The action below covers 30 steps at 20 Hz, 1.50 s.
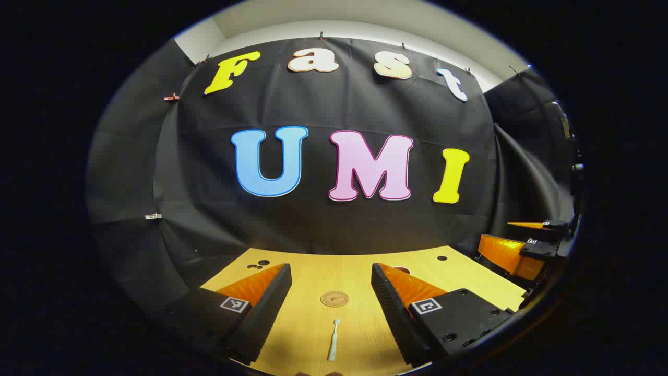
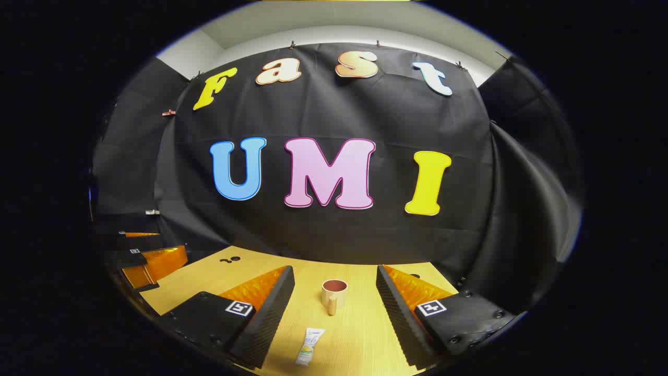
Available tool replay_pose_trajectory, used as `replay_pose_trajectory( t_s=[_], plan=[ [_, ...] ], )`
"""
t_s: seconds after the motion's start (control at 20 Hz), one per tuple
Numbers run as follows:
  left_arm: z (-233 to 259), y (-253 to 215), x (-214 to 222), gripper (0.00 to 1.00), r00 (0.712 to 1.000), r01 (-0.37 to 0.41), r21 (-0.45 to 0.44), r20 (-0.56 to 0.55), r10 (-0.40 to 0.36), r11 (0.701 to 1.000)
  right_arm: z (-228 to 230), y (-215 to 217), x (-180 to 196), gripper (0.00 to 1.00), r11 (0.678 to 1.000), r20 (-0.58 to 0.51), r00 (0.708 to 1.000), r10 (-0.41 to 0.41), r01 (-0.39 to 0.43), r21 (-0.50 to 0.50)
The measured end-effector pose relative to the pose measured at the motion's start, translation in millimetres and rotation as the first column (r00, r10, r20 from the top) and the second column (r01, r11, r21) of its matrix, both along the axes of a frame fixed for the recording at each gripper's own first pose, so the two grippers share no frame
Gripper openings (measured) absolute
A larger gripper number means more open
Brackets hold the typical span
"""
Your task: Put the toothbrush and toothpaste on the desktop into the cup, then pick up the cup and place it on the coaster on the desktop.
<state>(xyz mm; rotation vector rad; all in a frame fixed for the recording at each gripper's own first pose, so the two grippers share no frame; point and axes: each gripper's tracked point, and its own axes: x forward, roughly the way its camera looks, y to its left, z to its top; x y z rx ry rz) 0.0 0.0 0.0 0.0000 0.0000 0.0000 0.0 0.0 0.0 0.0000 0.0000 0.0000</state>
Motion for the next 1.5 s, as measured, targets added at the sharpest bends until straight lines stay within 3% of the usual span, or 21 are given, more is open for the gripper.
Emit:
replay_pose_trajectory(
  t_s=[0.4, 0.9, 1.25, 1.5],
  plan=[
    [-10, -13, 9, 0.97, 0.997, 0.063, 0.032, -0.047, -0.061, 0.998, -13, 7, 9, 0.97, 1.0, -0.049, 0.999, 0.008, -0.008, -0.003],
    [-10, -8, 20, 0.97, 0.996, 0.071, 0.036, -0.053, -0.069, 0.997, -40, 21, 22, 0.97, 0.999, -0.146, 0.989, 0.036, -0.036, 0.005],
    [-21, 9, 19, 0.97, 0.997, 0.024, 0.04, -0.078, -0.02, 0.999, -80, 37, 37, 0.97, 0.997, -0.28, 0.957, 0.075, -0.078, -0.001],
    [-38, 29, 17, 0.97, 0.992, -0.044, 0.031, -0.115, 0.047, 0.999, -130, 34, 50, 0.97, 0.997, -0.442, 0.894, 0.072, -0.072, 0.017]
  ],
)
